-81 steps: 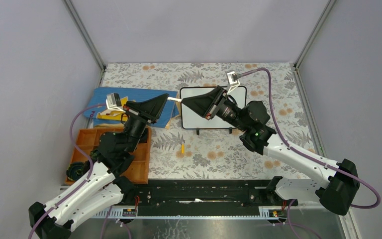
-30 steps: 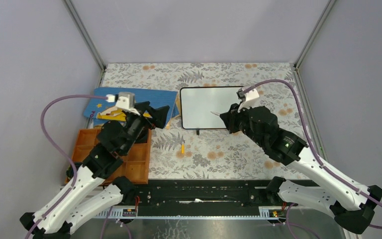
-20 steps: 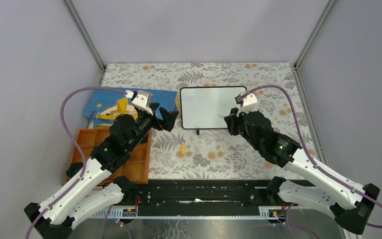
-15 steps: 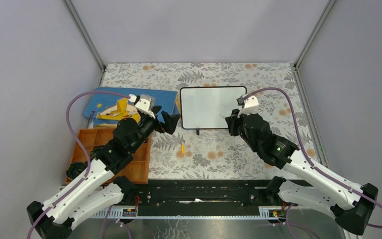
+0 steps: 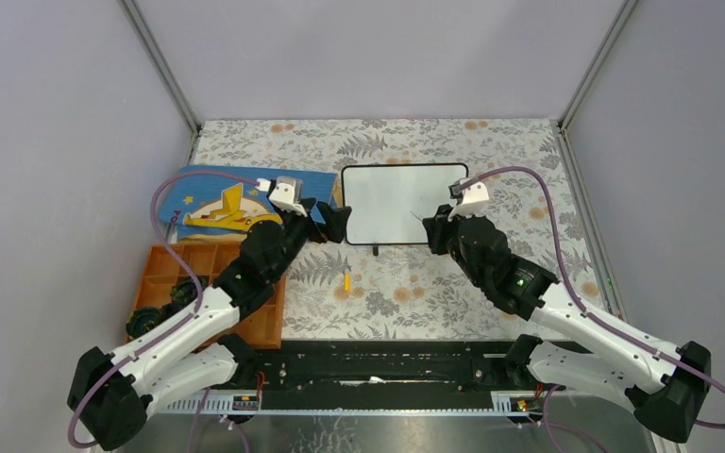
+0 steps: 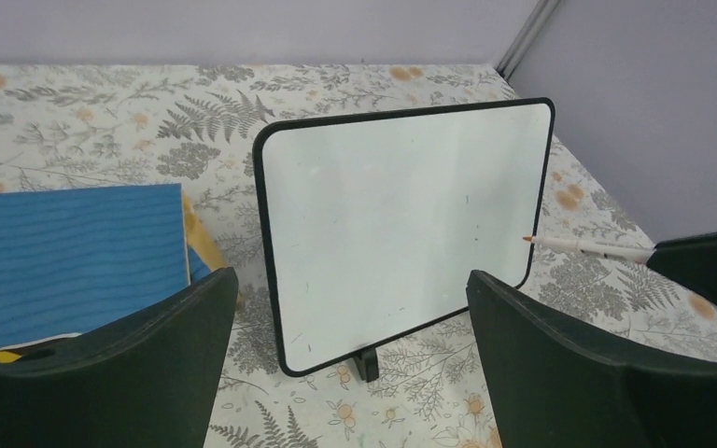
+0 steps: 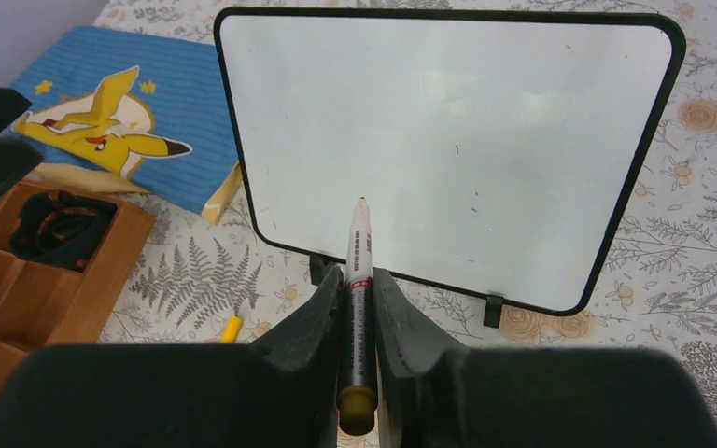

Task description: Write a sentence on the whiteboard

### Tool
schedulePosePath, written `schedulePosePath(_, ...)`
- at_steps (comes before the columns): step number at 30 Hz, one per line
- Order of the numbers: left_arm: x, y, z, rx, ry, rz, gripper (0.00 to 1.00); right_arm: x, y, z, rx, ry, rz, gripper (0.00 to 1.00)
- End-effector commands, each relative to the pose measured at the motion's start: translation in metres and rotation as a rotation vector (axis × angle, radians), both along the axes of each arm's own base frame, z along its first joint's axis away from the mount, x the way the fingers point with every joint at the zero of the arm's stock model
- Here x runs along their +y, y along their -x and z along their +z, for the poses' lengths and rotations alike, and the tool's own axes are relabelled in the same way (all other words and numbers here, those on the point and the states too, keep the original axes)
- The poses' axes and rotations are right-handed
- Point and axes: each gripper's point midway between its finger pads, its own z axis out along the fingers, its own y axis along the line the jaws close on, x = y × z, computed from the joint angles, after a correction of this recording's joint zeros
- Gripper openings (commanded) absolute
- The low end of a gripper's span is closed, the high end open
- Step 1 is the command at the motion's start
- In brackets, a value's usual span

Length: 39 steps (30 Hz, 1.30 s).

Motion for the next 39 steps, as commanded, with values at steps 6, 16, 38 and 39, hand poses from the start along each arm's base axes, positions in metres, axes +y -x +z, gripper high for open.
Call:
schedulePosePath(6, -0.023, -0.014, 0.000, 0.120, 0.114, -0.140, 0.99, 0.005, -0.001, 0.002, -0.030, 0.028, 0.041, 0.00)
schedulePosePath(16, -0.013, -0.016, -0.016, 0.200, 0.079, -0.132, 0.99, 0.000, 0.003, 0.009, -0.045, -0.024, 0.025, 0.00)
schedulePosePath(38, 0.025, -0.089, 0.022, 0.145, 0.272, -0.106, 0.99, -0.011, 0.030, 0.018, -0.131, -0.119, 0.112, 0.00)
schedulePosePath(39, 0.028, -0.092, 0.024, 0.114, 0.262, -0.101, 0.99, -0.009, 0.030, 0.018, -0.130, -0.120, 0.116, 0.00)
